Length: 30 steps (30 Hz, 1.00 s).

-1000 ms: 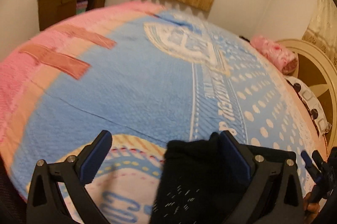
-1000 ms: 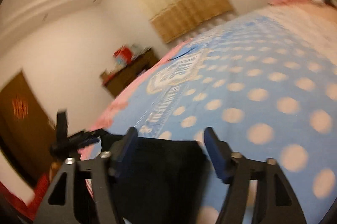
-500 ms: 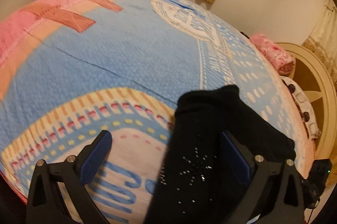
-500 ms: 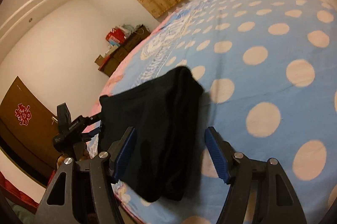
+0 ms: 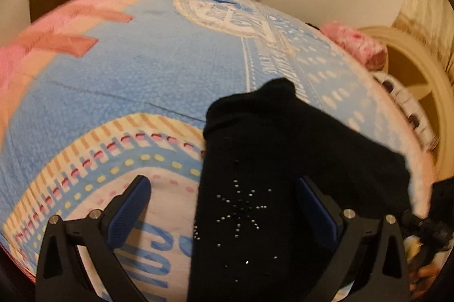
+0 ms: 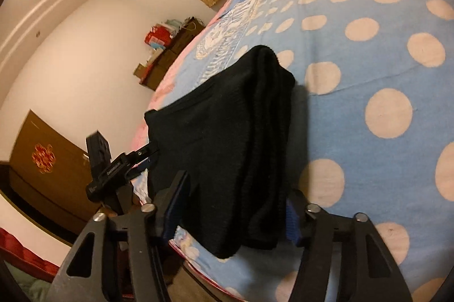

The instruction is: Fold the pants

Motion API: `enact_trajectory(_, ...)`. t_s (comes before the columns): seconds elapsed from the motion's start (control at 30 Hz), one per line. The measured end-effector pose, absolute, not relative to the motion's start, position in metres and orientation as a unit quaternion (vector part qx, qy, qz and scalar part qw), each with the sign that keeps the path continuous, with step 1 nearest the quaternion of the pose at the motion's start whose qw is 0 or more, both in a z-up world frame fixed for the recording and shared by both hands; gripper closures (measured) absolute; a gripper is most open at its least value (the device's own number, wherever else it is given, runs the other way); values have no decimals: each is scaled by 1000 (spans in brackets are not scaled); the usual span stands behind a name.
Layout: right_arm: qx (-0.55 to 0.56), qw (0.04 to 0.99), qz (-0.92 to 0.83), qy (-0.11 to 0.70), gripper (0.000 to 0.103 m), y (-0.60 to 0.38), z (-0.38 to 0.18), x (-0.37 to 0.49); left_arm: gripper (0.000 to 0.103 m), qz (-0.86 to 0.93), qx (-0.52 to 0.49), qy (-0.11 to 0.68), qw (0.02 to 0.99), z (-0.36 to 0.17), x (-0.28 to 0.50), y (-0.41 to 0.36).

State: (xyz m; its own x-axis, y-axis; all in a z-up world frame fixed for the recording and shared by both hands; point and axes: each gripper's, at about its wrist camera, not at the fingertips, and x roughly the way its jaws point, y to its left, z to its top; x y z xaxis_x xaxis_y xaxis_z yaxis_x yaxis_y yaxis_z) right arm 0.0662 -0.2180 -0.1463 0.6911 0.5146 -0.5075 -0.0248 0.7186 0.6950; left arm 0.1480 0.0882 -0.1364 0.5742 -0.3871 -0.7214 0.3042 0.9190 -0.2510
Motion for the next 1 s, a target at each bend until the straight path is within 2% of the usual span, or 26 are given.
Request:
enact_trajectory(0.07,336,854,163,363,59,-217,-147,66,0,-183,-30,417,890,-138,146,83)
enact_trajectory(0.2,294,867,159,370,59,-203,-142,71,0,-174,-30,424,888,-138,145,81)
enact_trajectory(0.47,332,857,159,361,58,-212,-150,74,2,-149,-37,446,882,-137,144,75)
enact_trajectory(0.63,312,860,161,369,58,-203,-144,75,22,-153,-40,450,879,-133,138,70)
enact_trajectory(0.83,298,866,145,374,58,-196,-145,78,34,-155,-51,450,878,-130,133,68)
enact_trajectory(0.9,278,873,135,378,59,-191,-142,79,47,-160,-50,447,879,-129,131,65)
enact_trajectory(0.93,264,877,129,379,60,-187,-140,79,57,-166,-49,444,879,-128,128,63)
enact_trajectory(1.0,233,886,119,383,65,-179,-137,79,71,-173,-52,440,879,-125,125,61)
